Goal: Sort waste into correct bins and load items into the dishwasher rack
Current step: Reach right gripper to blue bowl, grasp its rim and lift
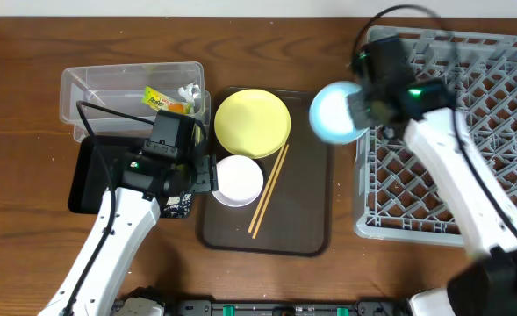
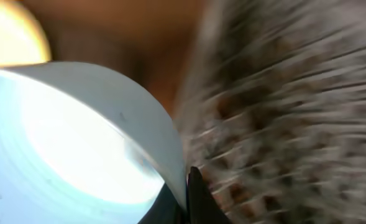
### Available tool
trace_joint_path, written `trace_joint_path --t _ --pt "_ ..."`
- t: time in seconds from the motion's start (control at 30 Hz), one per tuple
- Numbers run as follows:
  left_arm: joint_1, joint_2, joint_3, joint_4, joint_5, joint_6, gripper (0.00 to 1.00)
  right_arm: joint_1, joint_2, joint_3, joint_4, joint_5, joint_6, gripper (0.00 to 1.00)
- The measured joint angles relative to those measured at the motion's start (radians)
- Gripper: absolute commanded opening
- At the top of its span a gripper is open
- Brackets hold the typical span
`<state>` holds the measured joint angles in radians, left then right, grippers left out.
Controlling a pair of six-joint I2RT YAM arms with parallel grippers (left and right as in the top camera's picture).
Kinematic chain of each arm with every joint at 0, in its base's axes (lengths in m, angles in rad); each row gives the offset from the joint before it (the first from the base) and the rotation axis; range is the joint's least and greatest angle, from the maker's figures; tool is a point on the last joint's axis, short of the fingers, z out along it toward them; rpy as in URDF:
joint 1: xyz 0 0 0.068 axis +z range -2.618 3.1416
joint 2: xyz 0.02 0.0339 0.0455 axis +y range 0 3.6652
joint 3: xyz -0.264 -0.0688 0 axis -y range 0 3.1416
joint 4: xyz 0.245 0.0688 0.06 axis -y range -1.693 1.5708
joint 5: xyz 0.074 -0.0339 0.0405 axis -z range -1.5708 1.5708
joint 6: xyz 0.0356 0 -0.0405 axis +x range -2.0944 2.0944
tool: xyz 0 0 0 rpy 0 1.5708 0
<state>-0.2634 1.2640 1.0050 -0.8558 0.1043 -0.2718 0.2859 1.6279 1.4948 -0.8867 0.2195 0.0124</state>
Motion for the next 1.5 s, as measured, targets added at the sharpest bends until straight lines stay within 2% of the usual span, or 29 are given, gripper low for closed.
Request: trace_joint_path --t 0.13,0.4,0.77,1.07,1.5 --pt "0.000 0.000 0.000 0.000 0.000 0.000 0.70 -0.030 -0.040 0.003 0.089 0.161 0.030 0.01" --pt "0.000 0.000 0.000 0.000 0.000 0.000 0.71 -0.060 -0.011 0.003 0.310 0.457 0.070 0.01" --pt "0.000 0.000 0.000 0.000 0.000 0.000 0.71 -0.104 0.175 0.004 0.594 0.818 0.083 0.01" --pt "0.000 0.000 0.000 0.000 0.000 0.000 0.72 -0.119 0.324 0.004 0.705 0.880 0.083 0.01" --pt "0.000 0.000 0.000 0.000 0.000 0.000 0.72 -0.118 0.394 0.004 0.752 0.852 0.083 0.01"
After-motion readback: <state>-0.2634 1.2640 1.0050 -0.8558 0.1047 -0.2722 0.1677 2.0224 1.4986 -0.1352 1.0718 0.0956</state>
